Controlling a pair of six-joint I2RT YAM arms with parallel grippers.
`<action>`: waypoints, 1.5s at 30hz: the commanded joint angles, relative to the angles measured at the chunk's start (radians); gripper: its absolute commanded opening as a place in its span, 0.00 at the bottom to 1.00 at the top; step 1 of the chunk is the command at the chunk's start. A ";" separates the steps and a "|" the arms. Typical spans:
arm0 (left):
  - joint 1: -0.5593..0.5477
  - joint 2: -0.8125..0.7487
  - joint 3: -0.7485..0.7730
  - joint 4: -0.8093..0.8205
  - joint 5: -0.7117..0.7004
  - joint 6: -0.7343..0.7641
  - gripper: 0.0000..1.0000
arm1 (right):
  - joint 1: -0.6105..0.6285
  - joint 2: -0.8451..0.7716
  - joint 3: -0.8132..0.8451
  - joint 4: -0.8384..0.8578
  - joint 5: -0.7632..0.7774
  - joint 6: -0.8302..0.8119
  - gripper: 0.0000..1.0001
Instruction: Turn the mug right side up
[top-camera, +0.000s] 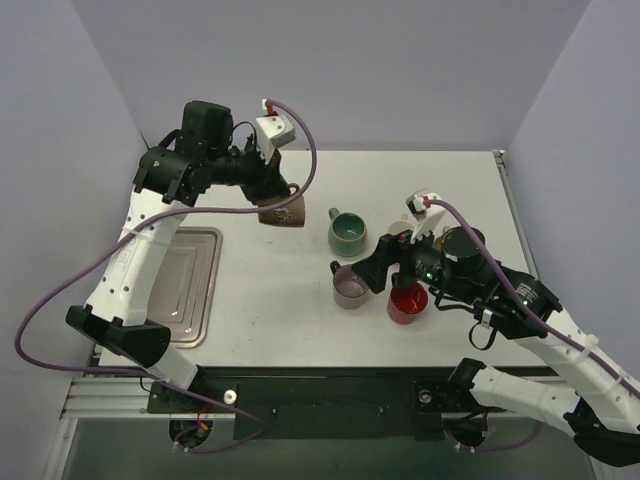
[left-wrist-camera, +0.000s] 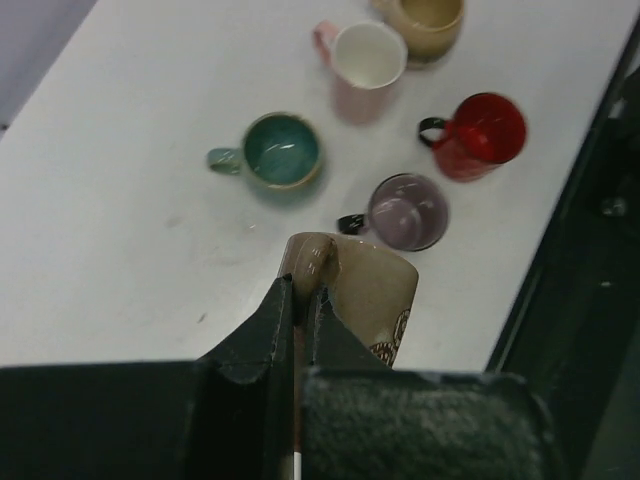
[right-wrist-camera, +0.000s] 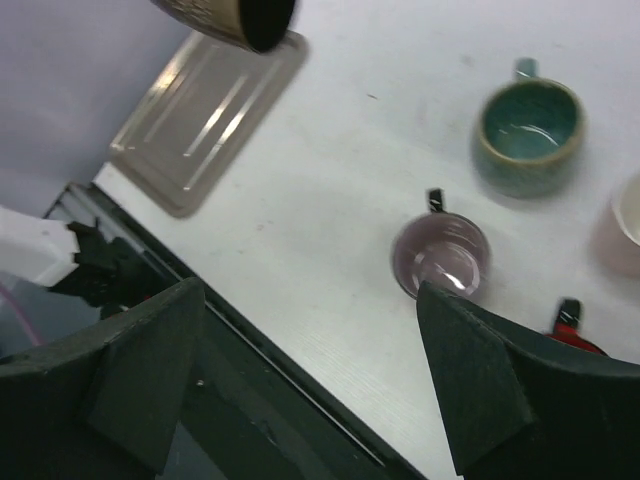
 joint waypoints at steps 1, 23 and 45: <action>-0.030 -0.020 0.068 0.012 0.244 -0.255 0.00 | 0.079 0.036 0.008 0.313 -0.096 0.039 0.82; -0.157 -0.121 -0.082 0.243 0.366 -0.436 0.00 | 0.082 0.192 0.014 0.587 -0.185 0.129 0.00; 0.312 -0.406 -0.841 0.646 -0.396 -0.200 0.91 | -0.548 0.105 -0.424 -0.154 0.199 0.052 0.00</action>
